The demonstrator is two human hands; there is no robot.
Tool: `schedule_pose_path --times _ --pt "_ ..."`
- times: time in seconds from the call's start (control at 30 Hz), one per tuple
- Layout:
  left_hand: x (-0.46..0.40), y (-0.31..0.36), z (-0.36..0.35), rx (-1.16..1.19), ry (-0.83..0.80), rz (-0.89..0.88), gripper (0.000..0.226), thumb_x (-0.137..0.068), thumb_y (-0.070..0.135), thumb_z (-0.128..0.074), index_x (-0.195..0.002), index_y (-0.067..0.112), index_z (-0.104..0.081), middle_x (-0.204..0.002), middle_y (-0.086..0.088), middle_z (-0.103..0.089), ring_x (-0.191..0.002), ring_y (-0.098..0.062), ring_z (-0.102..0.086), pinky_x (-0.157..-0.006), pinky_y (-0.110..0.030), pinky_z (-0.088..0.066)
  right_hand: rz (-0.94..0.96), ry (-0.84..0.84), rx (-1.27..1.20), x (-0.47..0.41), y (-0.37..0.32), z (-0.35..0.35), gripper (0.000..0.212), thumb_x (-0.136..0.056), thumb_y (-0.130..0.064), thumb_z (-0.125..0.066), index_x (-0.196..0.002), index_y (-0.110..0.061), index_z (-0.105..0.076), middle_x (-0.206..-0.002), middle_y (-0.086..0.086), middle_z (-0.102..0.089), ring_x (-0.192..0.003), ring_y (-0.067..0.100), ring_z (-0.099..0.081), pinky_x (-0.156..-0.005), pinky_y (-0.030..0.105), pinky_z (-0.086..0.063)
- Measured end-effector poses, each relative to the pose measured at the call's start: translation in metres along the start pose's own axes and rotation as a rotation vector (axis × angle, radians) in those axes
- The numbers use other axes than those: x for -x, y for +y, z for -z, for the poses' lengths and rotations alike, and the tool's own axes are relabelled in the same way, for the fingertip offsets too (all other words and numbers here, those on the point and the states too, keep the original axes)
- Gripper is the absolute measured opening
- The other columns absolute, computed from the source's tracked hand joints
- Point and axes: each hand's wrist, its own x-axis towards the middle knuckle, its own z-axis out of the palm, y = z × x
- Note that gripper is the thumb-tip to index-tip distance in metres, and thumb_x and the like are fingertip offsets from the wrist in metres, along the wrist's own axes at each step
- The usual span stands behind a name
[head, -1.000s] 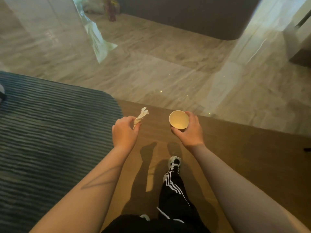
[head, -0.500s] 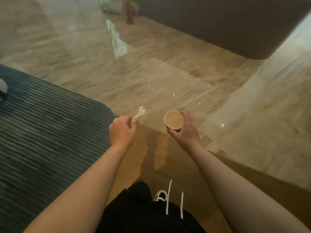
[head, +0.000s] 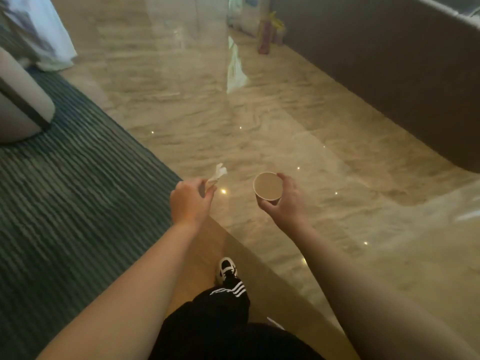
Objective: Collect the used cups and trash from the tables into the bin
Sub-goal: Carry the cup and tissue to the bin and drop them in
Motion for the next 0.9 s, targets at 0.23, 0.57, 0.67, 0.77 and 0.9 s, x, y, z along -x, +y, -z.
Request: schedule_pose_path --times 0.23,0.57,0.67,0.77,0.9 --pt "-0.131 0.019 -0.003 -0.034 0.1 0.037 0.023 -0.084 0.034 -0.066 -0.09 0.012 -0.069 -0.084 -0.005 -0.066 -0.081 -0.026 -0.057 -0.073 -0.036 -0.044 0.056 -0.059 -0.033 -0.145 -0.038 -0.006 0.079 -0.074 -0.042 -0.076 -0.139 -0.022 -0.035 -0.134 -0.002 -0.045 -0.098 0.017 -0.062 -0.079 0.023 -0.036" --pt "-0.266 0.007 -0.024 -0.081 0.202 0.189 0.023 -0.082 0.031 -0.068 -0.096 0.012 -0.07 -0.09 -0.007 -0.068 -0.088 -0.028 -0.058 -0.077 -0.037 -0.047 0.181 -0.14 -0.021 -0.322 -0.069 -0.036 0.081 -0.073 -0.043 -0.076 -0.139 -0.023 -0.034 -0.133 -0.002 -0.046 -0.112 0.015 -0.05 -0.083 0.025 -0.037" --pt "-0.326 0.009 -0.038 -0.084 0.243 0.225 0.023 -0.082 0.031 -0.068 -0.094 0.012 -0.07 -0.089 -0.007 -0.068 -0.087 -0.028 -0.059 -0.075 -0.037 -0.048 0.229 -0.182 -0.042 -0.391 -0.079 -0.043 0.079 -0.074 -0.042 -0.076 -0.139 -0.024 -0.035 -0.131 -0.004 -0.045 -0.098 -0.006 -0.055 -0.075 0.016 -0.038" --pt "-0.394 0.017 -0.051 -0.083 0.278 0.265 0.025 -0.084 0.032 -0.066 -0.098 0.011 -0.069 -0.093 -0.007 -0.068 -0.089 -0.027 -0.06 -0.076 -0.037 -0.049 0.286 -0.221 -0.07 -0.467 -0.089 -0.045 0.078 -0.074 -0.037 -0.077 -0.139 -0.021 -0.037 -0.13 -0.003 -0.045 -0.083 -0.018 -0.05 -0.07 0.008 -0.036" --pt "-0.477 0.026 -0.055 -0.096 0.342 0.337 0.026 -0.083 0.03 -0.066 -0.1 0.011 -0.069 -0.094 -0.01 -0.069 -0.091 -0.03 -0.058 -0.077 -0.037 -0.048 0.358 -0.287 -0.022 -0.563 -0.108 -0.044 0.078 -0.074 -0.039 -0.077 -0.139 -0.021 -0.037 -0.131 -0.003 -0.046 -0.09 -0.012 -0.05 -0.081 0.021 -0.035"
